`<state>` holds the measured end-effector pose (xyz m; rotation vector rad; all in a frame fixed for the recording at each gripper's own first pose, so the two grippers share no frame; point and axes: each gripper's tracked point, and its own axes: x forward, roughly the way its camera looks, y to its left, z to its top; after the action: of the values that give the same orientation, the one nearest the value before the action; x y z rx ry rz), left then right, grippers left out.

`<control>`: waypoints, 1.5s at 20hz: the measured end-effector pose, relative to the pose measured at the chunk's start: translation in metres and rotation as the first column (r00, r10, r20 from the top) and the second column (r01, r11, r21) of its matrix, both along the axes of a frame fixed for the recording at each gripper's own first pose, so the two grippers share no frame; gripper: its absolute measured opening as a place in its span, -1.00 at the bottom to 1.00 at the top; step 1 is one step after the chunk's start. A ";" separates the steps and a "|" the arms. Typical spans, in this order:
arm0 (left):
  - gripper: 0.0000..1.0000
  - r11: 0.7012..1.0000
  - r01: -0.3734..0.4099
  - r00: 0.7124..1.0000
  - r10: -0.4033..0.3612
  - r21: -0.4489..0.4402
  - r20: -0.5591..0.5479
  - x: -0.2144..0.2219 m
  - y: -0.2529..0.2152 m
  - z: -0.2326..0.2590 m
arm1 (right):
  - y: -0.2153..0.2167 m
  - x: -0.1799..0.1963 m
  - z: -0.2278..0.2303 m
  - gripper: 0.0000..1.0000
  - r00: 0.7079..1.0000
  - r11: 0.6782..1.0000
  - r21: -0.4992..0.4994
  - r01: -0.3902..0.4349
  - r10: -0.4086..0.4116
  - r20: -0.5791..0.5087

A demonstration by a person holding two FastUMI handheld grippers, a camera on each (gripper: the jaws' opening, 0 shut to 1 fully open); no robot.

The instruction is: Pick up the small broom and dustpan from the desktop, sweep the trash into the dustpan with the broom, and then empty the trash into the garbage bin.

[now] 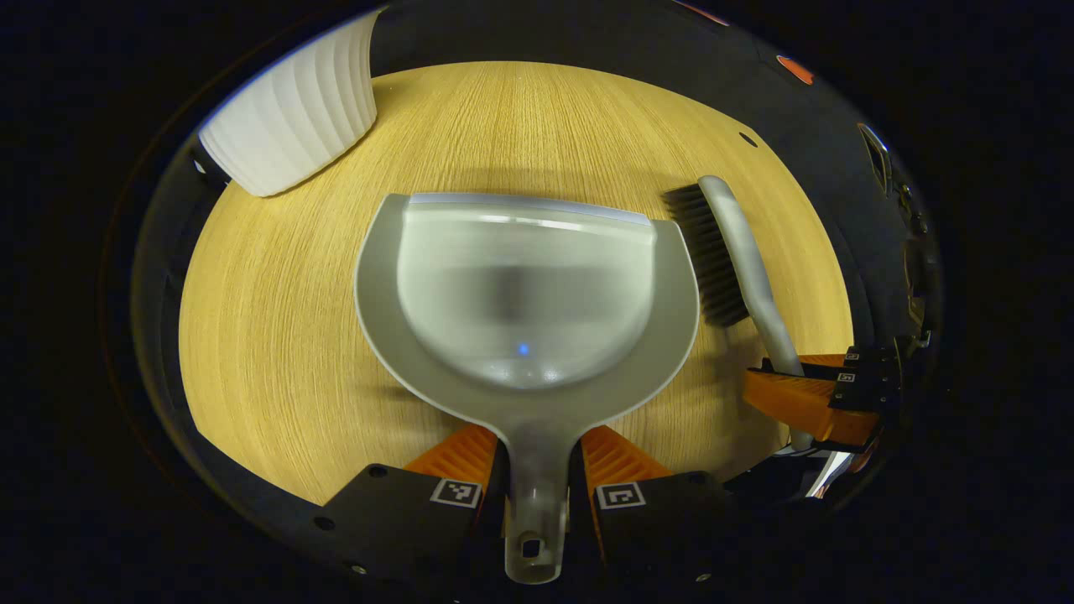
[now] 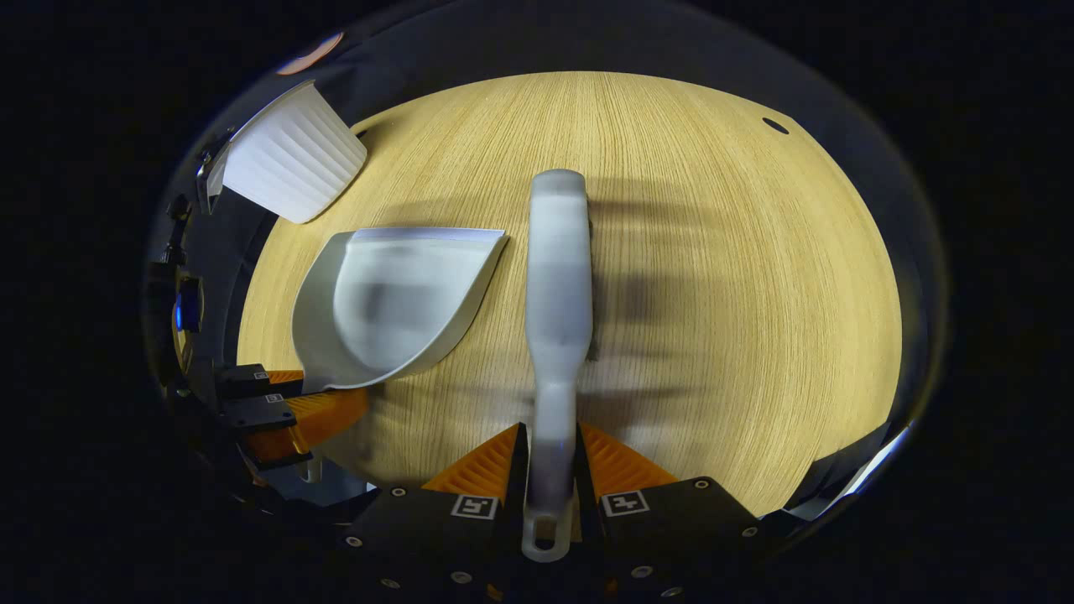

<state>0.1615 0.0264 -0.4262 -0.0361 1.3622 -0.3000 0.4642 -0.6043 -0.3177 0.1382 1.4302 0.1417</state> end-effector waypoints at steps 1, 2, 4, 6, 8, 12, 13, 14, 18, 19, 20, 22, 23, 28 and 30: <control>-0.26 1.000 -0.011 1.000 0.011 -0.009 0.007 0.003 -0.001 0.003 | 0.001 0.001 0.000 -0.39 1.000 1.000 0.007 0.001 -0.001 0.003; -0.17 0.999 -0.024 1.000 0.024 -0.026 0.003 0.001 -0.005 0.005 | 0.005 0.002 0.000 -0.39 1.000 1.000 0.025 0.000 -0.001 0.009; 0.12 0.999 -0.032 0.999 0.032 -0.039 0.008 0.002 -0.008 0.008 | 0.006 0.005 0.000 -0.38 1.000 0.999 0.035 -0.007 0.006 0.024; 0.29 0.999 -0.028 0.999 0.029 -0.039 0.027 0.003 -0.008 0.013 | 0.007 0.010 0.001 -0.10 0.999 0.999 0.037 -0.022 0.020 0.046; 0.39 1.000 -0.025 0.998 0.026 -0.017 0.054 0.004 -0.004 0.014 | 0.007 0.016 0.007 -0.19 0.997 0.999 0.043 -0.025 0.021 0.077; 0.46 0.999 -0.039 0.994 0.039 -0.007 0.099 0.009 -0.001 0.020 | 0.005 0.017 0.013 0.37 0.994 0.999 0.040 -0.028 0.024 0.111; 0.46 0.999 -0.042 0.993 0.043 -0.008 0.107 0.009 0.000 0.025 | 0.004 0.016 0.014 0.44 0.993 0.999 0.042 -0.027 0.023 0.113; 0.53 0.999 -0.044 0.992 0.045 -0.007 0.118 0.010 0.001 0.028 | 0.002 0.015 0.015 0.54 0.993 0.999 0.042 -0.026 0.021 0.117; 0.85 0.999 -0.044 0.977 0.045 -0.012 0.208 0.022 0.002 0.042 | -0.004 0.017 0.022 0.80 0.989 0.999 0.041 -0.025 0.019 0.145; 0.89 0.999 -0.040 0.974 0.042 -0.013 0.223 0.023 0.000 0.046 | -0.005 0.019 0.026 0.84 0.988 0.999 0.042 -0.023 0.017 0.153; 0.89 0.999 -0.038 0.969 0.041 -0.015 0.244 0.026 -0.001 0.051 | -0.007 0.019 0.029 0.89 0.987 0.999 0.040 -0.021 0.014 0.160; 0.90 0.999 -0.035 0.956 0.036 -0.009 0.290 0.035 -0.001 0.056 | -0.008 0.024 0.039 0.90 0.982 0.999 0.044 -0.013 0.005 0.187; 0.92 0.999 -0.031 0.949 0.032 -0.007 0.314 0.040 -0.001 0.059 | -0.009 0.026 0.045 0.90 0.979 0.999 0.050 -0.009 -0.001 0.206; 0.94 0.999 -0.037 0.883 0.045 -0.026 0.466 0.068 0.002 0.079 | -0.020 0.049 0.081 0.90 0.935 0.999 0.027 -0.035 0.023 0.353; 0.94 0.998 -0.047 0.858 0.063 -0.045 0.510 0.075 0.002 0.094 | -0.022 0.057 0.103 0.90 0.911 0.999 0.029 -0.030 0.015 0.411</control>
<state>0.2361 0.0284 -0.3327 -0.0185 0.8221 -0.2581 0.5208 -0.6266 -0.2148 0.1124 1.0074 0.2022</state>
